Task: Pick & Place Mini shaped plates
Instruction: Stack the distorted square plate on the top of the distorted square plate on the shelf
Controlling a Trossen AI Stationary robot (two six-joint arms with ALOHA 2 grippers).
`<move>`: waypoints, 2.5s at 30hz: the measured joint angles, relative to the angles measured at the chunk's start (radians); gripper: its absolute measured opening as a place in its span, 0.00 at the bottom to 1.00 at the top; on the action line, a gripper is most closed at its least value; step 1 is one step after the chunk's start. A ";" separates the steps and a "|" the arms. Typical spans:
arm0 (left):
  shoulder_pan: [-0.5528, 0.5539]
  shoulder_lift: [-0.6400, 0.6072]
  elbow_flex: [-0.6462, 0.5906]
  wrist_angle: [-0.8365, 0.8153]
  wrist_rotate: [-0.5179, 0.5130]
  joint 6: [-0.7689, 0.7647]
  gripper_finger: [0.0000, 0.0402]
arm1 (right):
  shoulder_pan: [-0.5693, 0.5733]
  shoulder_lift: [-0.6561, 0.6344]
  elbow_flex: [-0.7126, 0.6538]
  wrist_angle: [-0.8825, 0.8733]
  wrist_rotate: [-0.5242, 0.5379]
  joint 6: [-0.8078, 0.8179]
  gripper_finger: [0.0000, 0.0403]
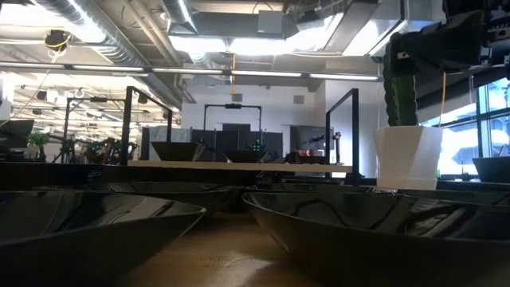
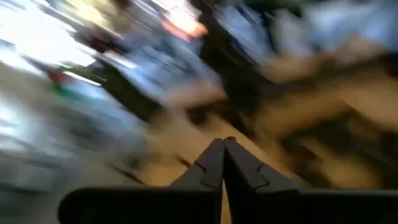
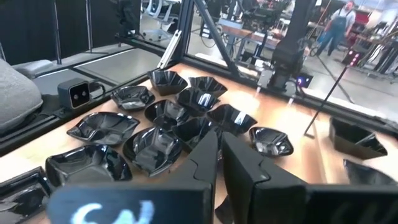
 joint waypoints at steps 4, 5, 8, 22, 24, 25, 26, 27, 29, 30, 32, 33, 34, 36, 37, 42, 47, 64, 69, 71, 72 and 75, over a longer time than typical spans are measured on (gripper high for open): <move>0.071 0.003 -0.072 -0.251 0.285 -0.282 0.01 | 0.000 0.000 0.000 -0.029 -0.006 0.018 0.06; 0.071 0.002 -0.095 -0.292 0.292 -0.338 0.01 | 0.000 0.000 0.000 -0.034 -0.005 0.018 0.06; 0.030 0.003 -0.145 -0.448 0.291 -0.526 0.00 | 0.000 0.000 0.000 -0.041 -0.005 0.018 0.06; -0.341 0.002 -0.465 -0.241 0.284 -1.115 0.02 | 0.000 0.000 0.000 -0.020 -0.004 0.057 0.06; -0.358 0.002 -0.495 -0.209 0.237 -1.186 0.03 | 0.000 0.000 0.000 -0.016 -0.004 0.068 0.06; -0.363 0.002 -0.508 -0.200 0.234 -1.222 0.03 | 0.000 0.000 0.000 -0.014 -0.004 0.070 0.06; -0.363 0.002 -0.523 -0.189 0.251 -1.247 0.04 | 0.000 0.000 0.000 -0.012 -0.004 0.070 0.06; -0.362 0.002 -0.540 -0.184 0.278 -1.262 0.05 | 0.000 0.000 0.000 -0.009 -0.004 0.070 0.06; -0.354 0.015 -0.565 -0.193 0.325 -1.271 0.07 | 0.000 0.000 0.000 -0.002 -0.003 0.070 0.06; -0.349 0.024 -0.575 -0.192 0.348 -1.259 0.09 | 0.000 0.000 0.000 0.002 -0.003 0.070 0.06; -0.330 0.045 -0.584 -0.200 0.396 -1.208 0.13 | 0.000 0.000 0.000 0.009 -0.003 0.070 0.06; -0.320 0.055 -0.583 -0.192 0.410 -1.173 0.15 | 0.000 0.000 0.000 0.010 -0.002 0.070 0.06; -0.310 0.062 -0.583 -0.181 0.415 -1.136 0.17 | 0.000 0.000 0.000 0.009 -0.002 0.070 0.06; -0.287 0.071 -0.583 -0.162 0.409 -1.064 0.22 | 0.000 0.000 0.000 0.007 -0.002 0.071 0.06; -0.276 0.072 -0.583 -0.145 0.405 -1.031 0.25 | 0.000 0.000 0.000 0.005 -0.002 0.073 0.06; -0.222 0.072 -0.582 -0.140 0.466 -1.008 0.38 | 0.000 0.000 0.000 -0.003 -0.003 0.100 0.06; -0.207 0.072 -0.582 -0.139 0.529 -0.980 0.46 | 0.000 0.000 0.000 -0.003 -0.003 0.091 0.06; -0.211 0.105 -0.582 -0.142 0.556 -0.927 0.47 | 0.000 0.000 0.000 -0.016 -0.003 0.095 0.06; -0.199 0.171 -0.582 -0.141 0.617 -0.896 0.47 | 0.000 0.001 0.000 -0.017 -0.003 0.096 0.06; -0.189 0.185 -0.582 -0.141 0.620 -0.895 0.47 | 0.000 0.001 0.000 -0.017 -0.003 0.096 0.06; -0.184 0.189 -0.582 -0.141 0.620 -0.896 0.47 | 0.000 0.001 0.000 -0.017 -0.003 0.096 0.06; -0.175 0.194 -0.582 -0.142 0.621 -0.896 0.47 | 0.000 0.001 0.000 -0.017 -0.003 0.096 0.06</move>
